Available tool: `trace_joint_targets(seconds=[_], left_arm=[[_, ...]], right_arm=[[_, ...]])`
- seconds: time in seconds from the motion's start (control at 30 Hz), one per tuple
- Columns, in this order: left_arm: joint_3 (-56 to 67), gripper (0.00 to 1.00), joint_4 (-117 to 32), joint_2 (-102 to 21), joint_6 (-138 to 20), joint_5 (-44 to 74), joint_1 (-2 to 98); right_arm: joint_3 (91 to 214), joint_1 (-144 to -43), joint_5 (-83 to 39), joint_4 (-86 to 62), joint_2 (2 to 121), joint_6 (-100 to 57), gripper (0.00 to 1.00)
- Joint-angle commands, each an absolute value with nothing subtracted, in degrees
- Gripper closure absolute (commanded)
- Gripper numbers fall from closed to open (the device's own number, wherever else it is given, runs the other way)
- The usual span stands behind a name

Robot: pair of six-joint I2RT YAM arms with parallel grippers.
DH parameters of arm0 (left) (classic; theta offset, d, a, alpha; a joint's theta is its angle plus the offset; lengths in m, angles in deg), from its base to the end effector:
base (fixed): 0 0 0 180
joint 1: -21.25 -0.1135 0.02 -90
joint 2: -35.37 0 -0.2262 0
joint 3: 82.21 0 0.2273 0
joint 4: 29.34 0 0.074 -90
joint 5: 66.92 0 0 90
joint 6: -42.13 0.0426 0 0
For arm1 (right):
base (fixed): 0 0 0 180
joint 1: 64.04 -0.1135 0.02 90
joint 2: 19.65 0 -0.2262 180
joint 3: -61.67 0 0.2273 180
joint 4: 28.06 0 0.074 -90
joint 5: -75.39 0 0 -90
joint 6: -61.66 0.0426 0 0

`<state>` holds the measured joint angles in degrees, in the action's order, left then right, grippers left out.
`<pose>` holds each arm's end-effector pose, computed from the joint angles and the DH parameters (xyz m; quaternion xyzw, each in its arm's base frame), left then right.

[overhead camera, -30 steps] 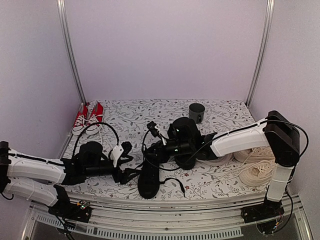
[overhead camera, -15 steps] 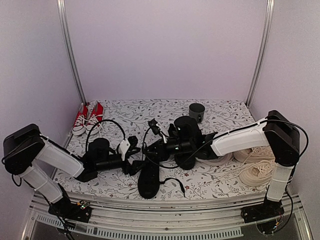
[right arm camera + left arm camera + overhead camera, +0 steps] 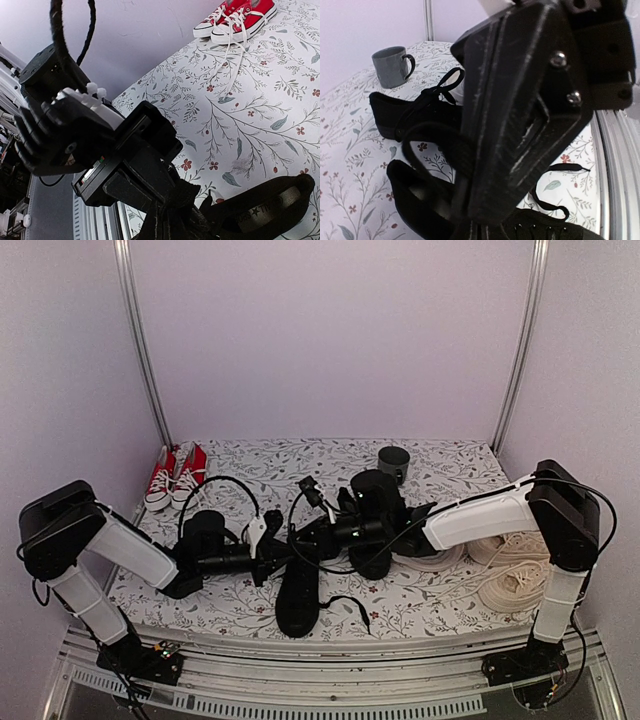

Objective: Tie the shoes
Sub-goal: Pass from the right arm to the left

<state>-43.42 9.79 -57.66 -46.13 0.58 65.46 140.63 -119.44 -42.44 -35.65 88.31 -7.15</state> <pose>0.1852 -0.2029 0.1254 0.4131 0.6706 -0.3604 0.4997 0.2065 0.3344 0.1777 -0.3654 0.7266 0.4949 0.3061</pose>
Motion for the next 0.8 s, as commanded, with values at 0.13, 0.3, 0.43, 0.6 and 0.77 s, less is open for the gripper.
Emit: trace_joint_targets(seconds=[0.13,0.3,0.43,0.6,0.77], left_arm=[[-42.62,1.00,8.85,-57.19,-46.68,-0.92,64.94],[-42.97,1.00,7.37,-57.27,-45.65,0.33,65.06],[-43.04,1.00,7.39,-57.27,-44.44,0.20,65.11],[-43.17,1.00,7.47,-57.27,-44.13,-0.19,65.22],[-43.16,1.00,7.34,-56.93,-43.91,-0.57,65.37]], right_arm=[[140.01,-118.93,-40.87,-32.19,85.72,-6.70,0.84],[137.97,-119.74,-29.73,-12.77,78.27,-7.42,0.64],[138.08,-124.26,-16.84,9.16,76.15,-4.70,0.61],[139.17,-128.98,-13.81,23.30,80.29,3.18,0.56],[141.19,-130.75,-13.31,27.38,86.08,5.41,0.53]])
